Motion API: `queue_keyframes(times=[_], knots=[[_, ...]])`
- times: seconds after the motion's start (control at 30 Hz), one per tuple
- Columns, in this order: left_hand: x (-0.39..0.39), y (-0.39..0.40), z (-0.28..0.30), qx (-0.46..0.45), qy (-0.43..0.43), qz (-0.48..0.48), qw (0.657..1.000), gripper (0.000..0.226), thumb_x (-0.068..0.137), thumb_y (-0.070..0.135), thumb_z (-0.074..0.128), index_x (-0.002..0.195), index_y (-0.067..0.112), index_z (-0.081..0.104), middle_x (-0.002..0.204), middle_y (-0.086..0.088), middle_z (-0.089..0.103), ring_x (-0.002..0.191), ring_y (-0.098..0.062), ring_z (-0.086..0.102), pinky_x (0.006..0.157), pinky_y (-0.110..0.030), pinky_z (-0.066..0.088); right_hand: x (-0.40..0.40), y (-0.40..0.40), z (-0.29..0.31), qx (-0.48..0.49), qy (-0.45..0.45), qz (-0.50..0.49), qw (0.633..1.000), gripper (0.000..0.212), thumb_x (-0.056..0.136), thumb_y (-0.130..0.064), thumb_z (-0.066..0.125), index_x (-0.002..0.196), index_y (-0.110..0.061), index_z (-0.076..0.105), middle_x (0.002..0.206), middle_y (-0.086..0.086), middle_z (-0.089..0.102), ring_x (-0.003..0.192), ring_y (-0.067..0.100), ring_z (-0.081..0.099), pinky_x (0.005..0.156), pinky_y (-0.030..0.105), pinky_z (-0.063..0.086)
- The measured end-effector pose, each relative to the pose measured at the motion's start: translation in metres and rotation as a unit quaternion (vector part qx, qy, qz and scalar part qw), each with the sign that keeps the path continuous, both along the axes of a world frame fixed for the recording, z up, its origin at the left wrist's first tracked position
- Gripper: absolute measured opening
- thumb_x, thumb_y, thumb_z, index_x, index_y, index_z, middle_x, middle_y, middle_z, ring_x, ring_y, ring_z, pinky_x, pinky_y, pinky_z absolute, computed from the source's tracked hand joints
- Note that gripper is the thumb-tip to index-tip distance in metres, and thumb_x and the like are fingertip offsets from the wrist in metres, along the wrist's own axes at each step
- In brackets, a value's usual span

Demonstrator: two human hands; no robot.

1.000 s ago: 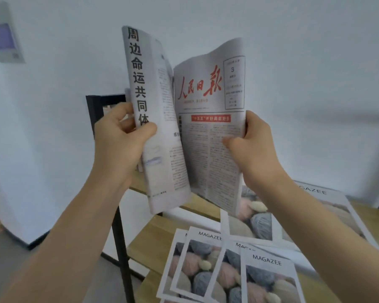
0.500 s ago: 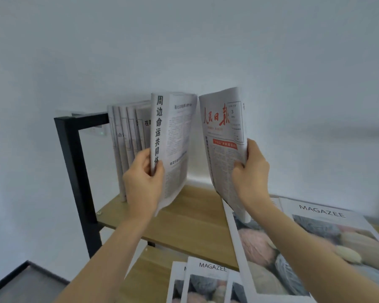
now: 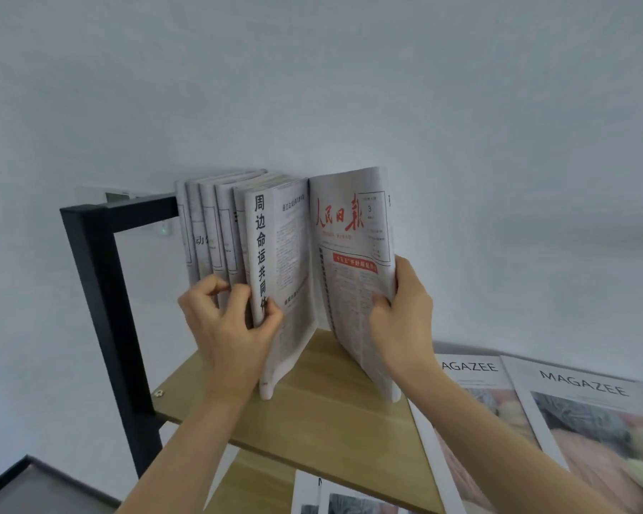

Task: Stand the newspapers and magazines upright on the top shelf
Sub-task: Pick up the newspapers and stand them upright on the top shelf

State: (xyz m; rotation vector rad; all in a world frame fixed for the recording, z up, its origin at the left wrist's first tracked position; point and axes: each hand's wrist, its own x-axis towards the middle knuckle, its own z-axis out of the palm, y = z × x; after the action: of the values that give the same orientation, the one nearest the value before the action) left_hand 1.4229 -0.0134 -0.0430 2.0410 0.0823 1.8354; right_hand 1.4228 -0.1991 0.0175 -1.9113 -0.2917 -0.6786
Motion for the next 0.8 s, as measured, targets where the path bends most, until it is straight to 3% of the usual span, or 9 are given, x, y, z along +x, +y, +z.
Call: queue_keyframes(times=[0.2,0.27,0.37,0.43,0.6,0.67,0.8], knots=[[0.024,-0.011,-0.004,0.011,0.003,0.066,0.998,0.015,0.075,0.021,0.072,0.079,0.008,0.065,0.113,-0.008,0.041,0.101,-0.034,0.045,0.084,-0.044,0.040,0.004,0.008,-0.001,0.006,0.006,0.008,1.000,0.045,0.076,0.015,0.039,0.103,-0.017,0.053,0.079,-0.019,0.056,0.074,0.000,0.054,0.059,0.003,0.041],[0.028,-0.013,-0.003,0.014,0.015,0.084,0.996,0.027,0.076,0.024,0.071,0.097,0.009,0.063,0.119,-0.008,0.040,0.107,-0.034,0.045,0.089,-0.046,0.037,0.004,0.007,-0.001,0.006,0.005,0.010,1.000,0.045,0.076,0.015,0.040,0.103,-0.017,0.053,0.078,-0.018,0.056,0.076,-0.002,0.055,0.059,0.004,0.041],[0.025,-0.007,0.010,0.065,0.014,0.096,0.993,0.060,0.080,0.026,0.066,0.133,0.011,0.043,0.133,-0.012,0.033,0.125,-0.034,0.038,0.104,-0.047,0.033,0.005,0.007,-0.002,0.012,0.004,0.012,1.000,0.045,0.076,0.016,0.040,0.101,-0.020,0.052,0.078,-0.019,0.056,0.078,-0.008,0.054,0.060,0.003,0.041],[0.023,0.000,0.030,0.101,0.018,0.088,0.991,0.068,0.081,0.024,0.064,0.142,0.009,0.037,0.140,-0.014,0.030,0.134,-0.035,0.033,0.111,-0.051,0.030,0.005,0.008,-0.003,0.019,0.006,0.011,1.000,0.044,0.076,0.016,0.041,0.101,-0.019,0.052,0.079,-0.019,0.056,0.077,-0.006,0.054,0.061,0.003,0.042],[0.029,0.018,0.086,0.171,0.038,0.077,0.982,0.057,0.080,0.020,0.062,0.135,0.009,0.051,0.142,-0.015,0.048,0.139,-0.037,0.032,0.118,-0.049,0.021,0.005,0.016,-0.003,0.049,0.019,0.016,0.998,0.046,0.076,0.015,0.039,0.102,-0.020,0.053,0.081,-0.020,0.057,0.076,0.000,0.055,0.061,0.004,0.043],[0.031,0.025,0.105,0.186,0.037,0.057,0.980,0.050,0.082,0.020,0.061,0.130,0.009,0.056,0.134,-0.012,0.056,0.135,-0.034,0.039,0.116,-0.048,0.025,0.004,0.025,-0.003,0.068,0.020,0.020,0.997,0.048,0.075,0.015,0.038,0.108,-0.016,0.055,0.082,-0.020,0.056,0.076,-0.006,0.055,0.060,0.002,0.042],[0.031,0.029,0.132,0.152,0.046,-0.014,0.987,0.036,0.080,0.018,0.060,0.116,0.011,0.062,0.098,-0.005,0.065,0.104,-0.027,0.054,0.084,-0.040,0.047,0.000,0.054,-0.008,0.067,0.036,0.039,0.996,0.052,0.079,0.013,0.037,0.119,-0.016,0.052,0.096,-0.007,0.062,0.086,0.006,0.056,0.071,0.009,0.045]])
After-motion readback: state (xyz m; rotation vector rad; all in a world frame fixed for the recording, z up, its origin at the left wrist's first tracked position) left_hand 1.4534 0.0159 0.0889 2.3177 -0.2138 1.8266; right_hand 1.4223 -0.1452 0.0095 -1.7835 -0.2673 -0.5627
